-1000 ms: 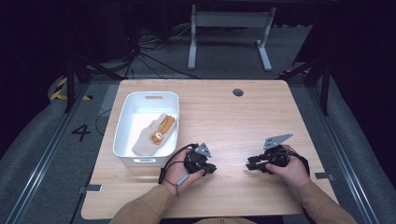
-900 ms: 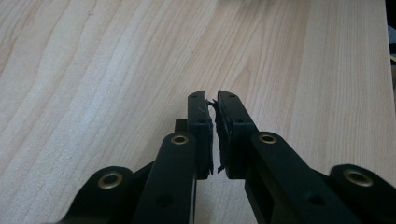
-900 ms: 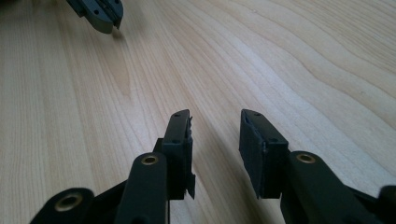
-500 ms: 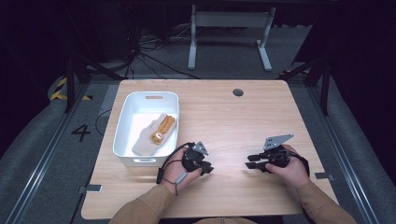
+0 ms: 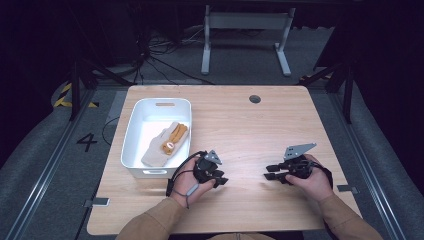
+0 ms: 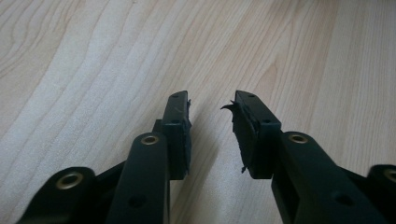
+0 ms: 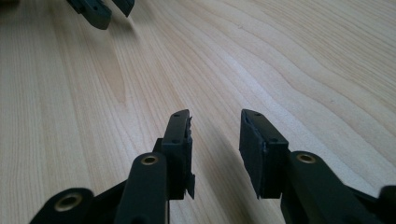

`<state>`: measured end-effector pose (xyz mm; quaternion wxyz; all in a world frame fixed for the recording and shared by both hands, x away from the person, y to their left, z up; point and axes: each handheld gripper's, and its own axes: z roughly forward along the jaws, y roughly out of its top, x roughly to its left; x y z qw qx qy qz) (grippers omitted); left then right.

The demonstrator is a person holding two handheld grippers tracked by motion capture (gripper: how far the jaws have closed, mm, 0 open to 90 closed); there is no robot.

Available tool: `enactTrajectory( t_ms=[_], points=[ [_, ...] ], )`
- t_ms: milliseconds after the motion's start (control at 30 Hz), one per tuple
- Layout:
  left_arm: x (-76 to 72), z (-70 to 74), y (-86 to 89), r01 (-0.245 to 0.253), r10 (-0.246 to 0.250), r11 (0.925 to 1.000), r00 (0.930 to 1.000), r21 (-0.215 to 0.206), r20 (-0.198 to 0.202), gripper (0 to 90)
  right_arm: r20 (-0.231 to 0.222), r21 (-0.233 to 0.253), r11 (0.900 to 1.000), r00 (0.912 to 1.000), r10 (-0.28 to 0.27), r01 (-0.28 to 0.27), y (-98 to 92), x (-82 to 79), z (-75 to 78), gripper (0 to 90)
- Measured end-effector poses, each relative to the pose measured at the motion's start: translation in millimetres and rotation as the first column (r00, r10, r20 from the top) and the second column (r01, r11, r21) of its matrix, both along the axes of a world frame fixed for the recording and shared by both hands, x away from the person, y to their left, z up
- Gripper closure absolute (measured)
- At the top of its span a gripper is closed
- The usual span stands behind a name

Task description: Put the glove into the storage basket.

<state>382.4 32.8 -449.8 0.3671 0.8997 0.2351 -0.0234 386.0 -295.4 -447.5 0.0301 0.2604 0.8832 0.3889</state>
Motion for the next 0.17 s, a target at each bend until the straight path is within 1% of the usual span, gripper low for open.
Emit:
enactTrajectory(
  t_ms=[33, 100, 167],
  points=[
    [0.2, 1.2, 0.8, 0.006, -0.006, 1.0, 1.0, 0.0, -0.006, 65.6, 0.0, 0.001, 1.0, 1.0, 0.0, 0.0, -0.3, 0.0, 0.3, 63.9],
    [-0.6, 1.8, 0.6, -0.005, 0.005, 1.0, 1.0, -0.008, 0.002, 63.3, 0.001, 0.003, 1.0, 1.0, -0.001, 0.001, -0.4, 0.0, 0.9, 63.7],
    [-0.6, 2.6, 0.8, -0.005, 0.005, 1.0, 1.0, -0.007, 0.005, 60.1, 0.001, 0.001, 1.0, 1.0, -0.002, 0.002, -0.3, 0.0, 1.4, 63.3]
  ],
)
